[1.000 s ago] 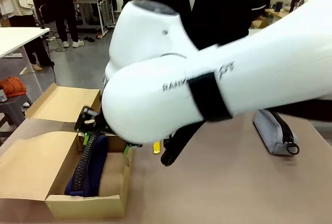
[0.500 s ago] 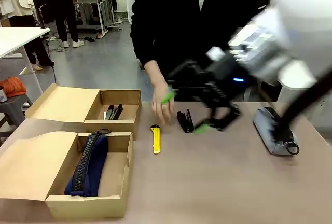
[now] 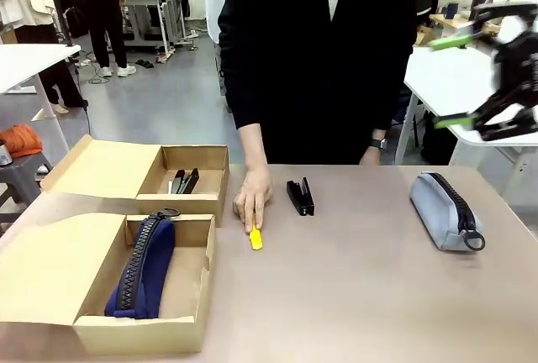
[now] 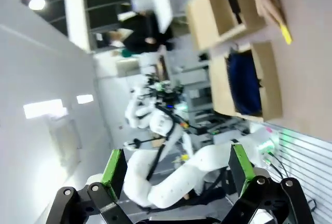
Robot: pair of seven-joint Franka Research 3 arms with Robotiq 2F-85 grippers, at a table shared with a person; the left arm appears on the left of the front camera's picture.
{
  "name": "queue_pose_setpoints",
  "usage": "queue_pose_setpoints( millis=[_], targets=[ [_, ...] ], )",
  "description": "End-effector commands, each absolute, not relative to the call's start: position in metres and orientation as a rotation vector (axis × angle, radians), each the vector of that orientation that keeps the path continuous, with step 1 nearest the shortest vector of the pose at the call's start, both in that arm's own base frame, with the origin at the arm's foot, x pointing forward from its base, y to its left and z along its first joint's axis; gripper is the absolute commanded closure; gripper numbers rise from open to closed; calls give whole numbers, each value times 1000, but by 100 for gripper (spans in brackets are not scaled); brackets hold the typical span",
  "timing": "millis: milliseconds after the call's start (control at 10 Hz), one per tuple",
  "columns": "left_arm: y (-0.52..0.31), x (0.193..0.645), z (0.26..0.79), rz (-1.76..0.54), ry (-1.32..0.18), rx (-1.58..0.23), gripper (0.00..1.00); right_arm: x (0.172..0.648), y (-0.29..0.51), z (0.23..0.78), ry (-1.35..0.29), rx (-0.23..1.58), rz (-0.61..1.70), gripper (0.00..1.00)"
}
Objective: Place items inside the box.
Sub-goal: Pick up a Pencil pouch or Stapler and place it inside the Mailer Box closest to the robot.
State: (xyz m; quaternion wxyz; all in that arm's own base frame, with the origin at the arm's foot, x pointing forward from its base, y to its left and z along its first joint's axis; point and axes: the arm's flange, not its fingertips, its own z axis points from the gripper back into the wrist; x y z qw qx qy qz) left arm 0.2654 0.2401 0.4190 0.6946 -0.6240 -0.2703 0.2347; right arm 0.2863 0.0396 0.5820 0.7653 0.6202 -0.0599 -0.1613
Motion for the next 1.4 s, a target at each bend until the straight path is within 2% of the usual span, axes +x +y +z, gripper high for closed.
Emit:
queue_pose_setpoints(
  millis=[0, 300, 500, 600, 1300],
  targets=[
    [238, 264, 419, 509, -625, -1403, 0, 152, -16, 363, -107, 1367, -339, 0],
    [238, 264, 419, 509, -625, -1403, 0, 122, -9, 268, -2, 1336, -385, 0],
    [238, 264, 419, 509, -625, -1403, 0, 114, 6, 255, -17, 1278, -432, 0],
    [238, 264, 419, 509, -625, -1403, 0, 293, -92, 463, 14, 1351, -409, 0],
    [238, 264, 419, 509, -625, -1403, 0, 293, -92, 463, 14, 1351, -409, 0]
  ],
)
